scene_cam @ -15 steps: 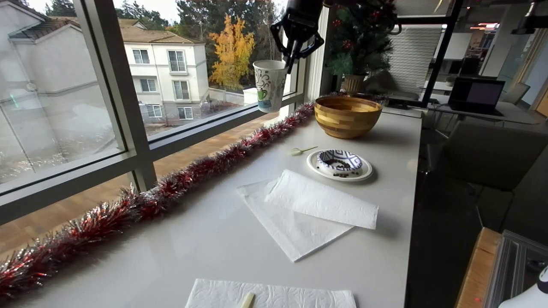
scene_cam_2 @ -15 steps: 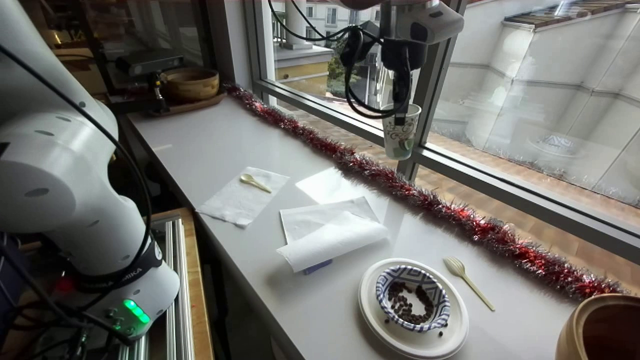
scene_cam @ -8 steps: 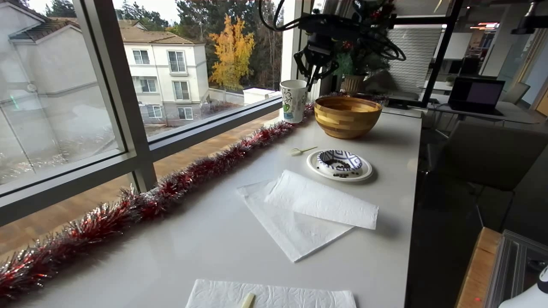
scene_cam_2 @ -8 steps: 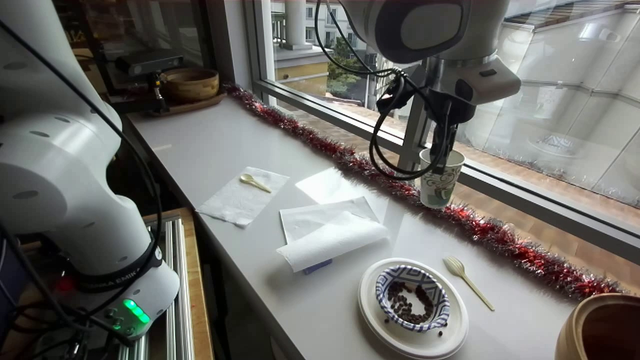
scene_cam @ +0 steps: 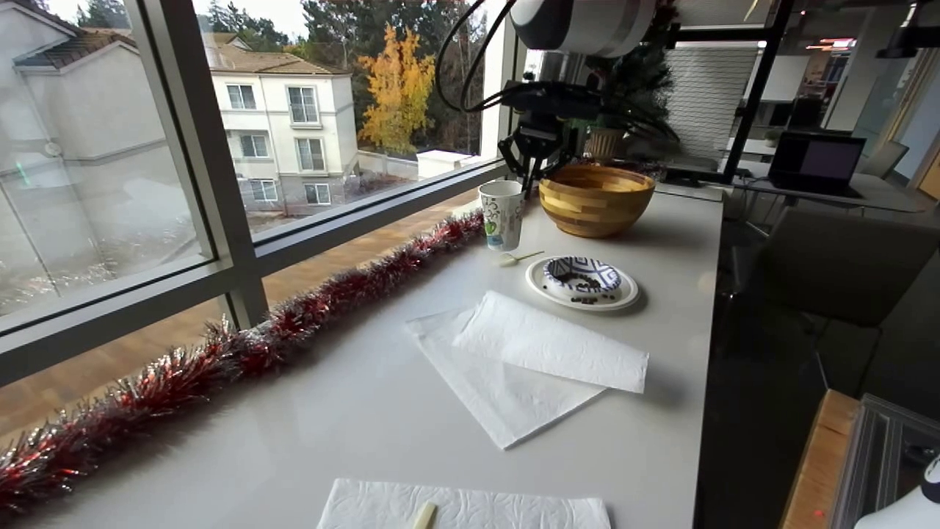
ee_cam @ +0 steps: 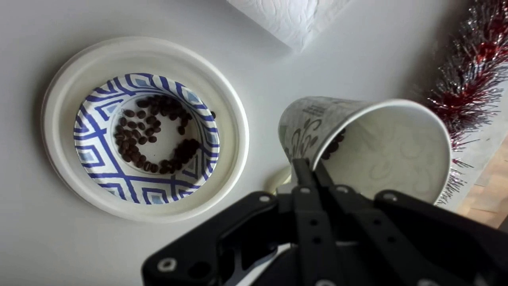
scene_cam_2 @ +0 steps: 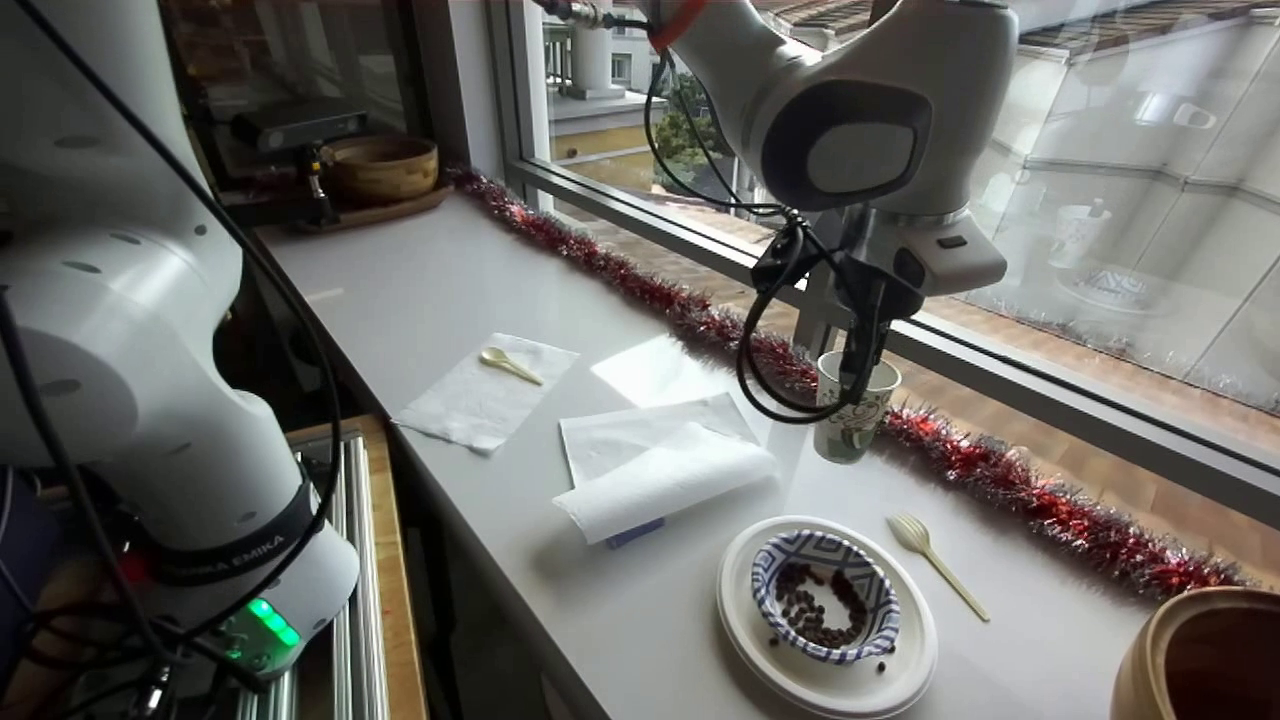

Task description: Move the cup to the right

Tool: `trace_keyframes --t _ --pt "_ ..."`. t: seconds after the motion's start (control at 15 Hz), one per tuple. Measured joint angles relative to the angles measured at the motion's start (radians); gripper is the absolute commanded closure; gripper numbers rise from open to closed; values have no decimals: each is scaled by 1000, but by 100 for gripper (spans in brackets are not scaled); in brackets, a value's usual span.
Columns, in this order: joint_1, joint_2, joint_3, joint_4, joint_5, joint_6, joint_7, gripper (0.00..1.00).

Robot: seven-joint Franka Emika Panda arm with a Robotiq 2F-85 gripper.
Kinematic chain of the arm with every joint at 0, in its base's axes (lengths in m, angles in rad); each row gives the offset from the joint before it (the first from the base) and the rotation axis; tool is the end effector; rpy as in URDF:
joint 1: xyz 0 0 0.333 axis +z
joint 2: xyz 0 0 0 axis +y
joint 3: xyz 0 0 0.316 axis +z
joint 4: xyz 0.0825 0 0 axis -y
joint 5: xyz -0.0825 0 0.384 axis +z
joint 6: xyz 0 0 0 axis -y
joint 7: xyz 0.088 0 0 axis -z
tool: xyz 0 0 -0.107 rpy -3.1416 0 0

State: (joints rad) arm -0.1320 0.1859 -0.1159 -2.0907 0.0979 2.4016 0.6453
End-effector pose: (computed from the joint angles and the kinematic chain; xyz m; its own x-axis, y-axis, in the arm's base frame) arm 0.5685 -0.1417 0.3475 0.5706 -0.8185 0.0676 -0.8101 -0.5744 -0.1175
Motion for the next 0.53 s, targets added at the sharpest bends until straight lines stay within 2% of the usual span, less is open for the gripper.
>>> trace_keyframes --t 0.53 --pt "-3 115 -10 1 70 106 -48 99"
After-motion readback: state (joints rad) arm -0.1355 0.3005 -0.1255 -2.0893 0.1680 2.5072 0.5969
